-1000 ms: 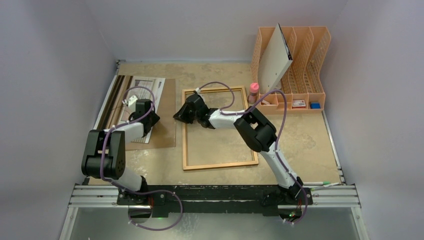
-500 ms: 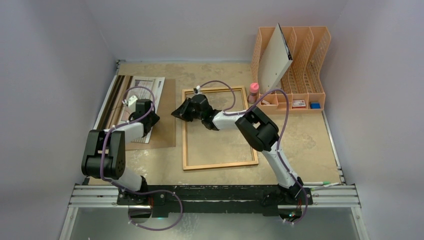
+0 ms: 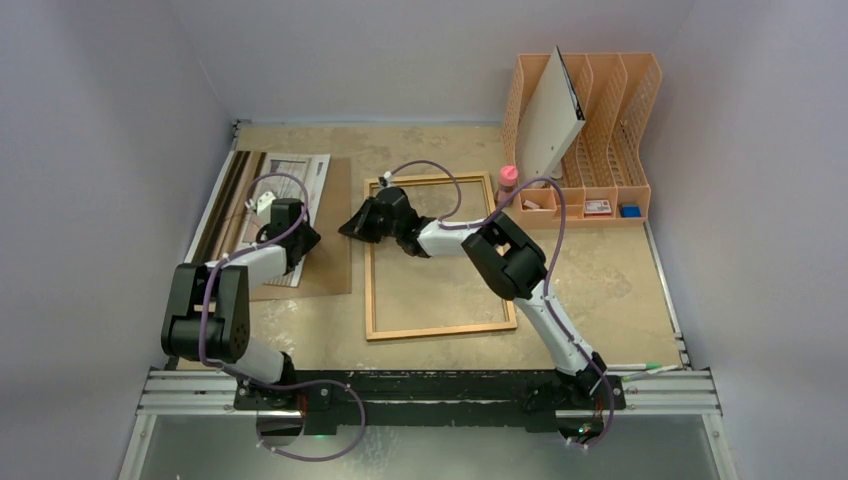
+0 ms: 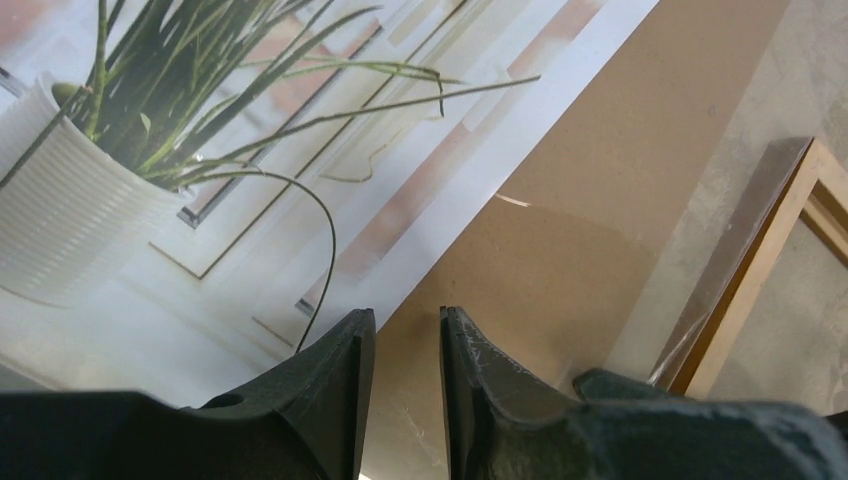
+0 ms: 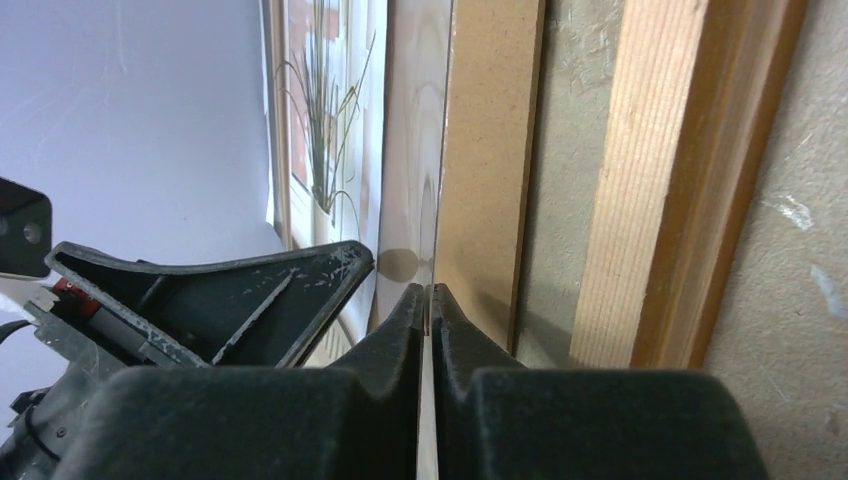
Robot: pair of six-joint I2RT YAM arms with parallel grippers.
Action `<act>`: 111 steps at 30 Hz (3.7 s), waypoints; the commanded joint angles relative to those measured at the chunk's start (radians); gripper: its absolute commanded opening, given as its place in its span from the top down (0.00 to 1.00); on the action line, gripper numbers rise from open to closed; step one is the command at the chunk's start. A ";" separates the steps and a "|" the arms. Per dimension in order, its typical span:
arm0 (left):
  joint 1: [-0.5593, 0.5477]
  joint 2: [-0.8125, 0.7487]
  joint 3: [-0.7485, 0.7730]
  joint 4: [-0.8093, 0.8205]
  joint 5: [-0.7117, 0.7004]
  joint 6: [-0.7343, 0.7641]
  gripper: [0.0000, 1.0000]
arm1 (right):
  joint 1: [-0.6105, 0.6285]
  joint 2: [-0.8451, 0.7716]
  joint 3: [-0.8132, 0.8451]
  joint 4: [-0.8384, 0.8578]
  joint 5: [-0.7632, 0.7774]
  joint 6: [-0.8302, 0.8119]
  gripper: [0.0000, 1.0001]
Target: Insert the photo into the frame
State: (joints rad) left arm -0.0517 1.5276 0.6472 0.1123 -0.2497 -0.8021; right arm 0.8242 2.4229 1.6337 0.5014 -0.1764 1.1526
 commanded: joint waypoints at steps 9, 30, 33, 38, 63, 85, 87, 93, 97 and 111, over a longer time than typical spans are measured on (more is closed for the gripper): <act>0.001 -0.193 0.177 -0.266 0.072 0.026 0.50 | 0.001 -0.185 0.028 -0.143 0.035 -0.115 1.00; 0.000 -0.262 0.259 -0.388 0.342 0.101 0.31 | -0.242 -0.732 -0.320 -0.538 -0.008 -0.408 1.00; 0.001 -0.256 0.240 -0.380 0.387 0.105 0.30 | -0.299 -0.780 -0.372 -0.578 -0.080 -0.479 1.00; -0.001 -0.247 0.203 -0.347 0.472 0.111 0.31 | -0.387 -0.863 -0.500 -0.530 -0.214 -0.525 1.00; -0.101 -0.053 0.118 -0.232 0.528 0.102 0.34 | -0.612 -0.982 -0.718 -0.515 -0.376 -0.674 1.00; -0.125 0.004 0.115 -0.218 0.426 0.110 0.42 | -0.626 -0.979 -0.884 -0.331 -0.370 -0.610 1.00; -0.125 0.005 0.116 -0.219 0.426 0.110 0.42 | -0.626 -0.972 -0.879 -0.337 -0.396 -0.612 1.00; -0.125 0.008 0.113 -0.210 0.445 0.106 0.42 | -0.626 -0.976 -0.894 -0.311 -0.454 -0.623 0.67; -0.125 0.009 0.104 -0.202 0.460 0.102 0.43 | -0.626 -0.977 -0.933 -0.192 -0.549 -0.596 0.47; -0.132 0.036 0.091 -0.163 0.511 0.086 0.47 | -0.626 -0.901 -0.948 -0.104 -0.630 -0.578 0.74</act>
State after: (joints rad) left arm -0.1776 1.5475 0.7490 -0.0914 0.2325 -0.6975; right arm 0.1955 1.5219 0.6891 0.3588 -0.7586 0.5755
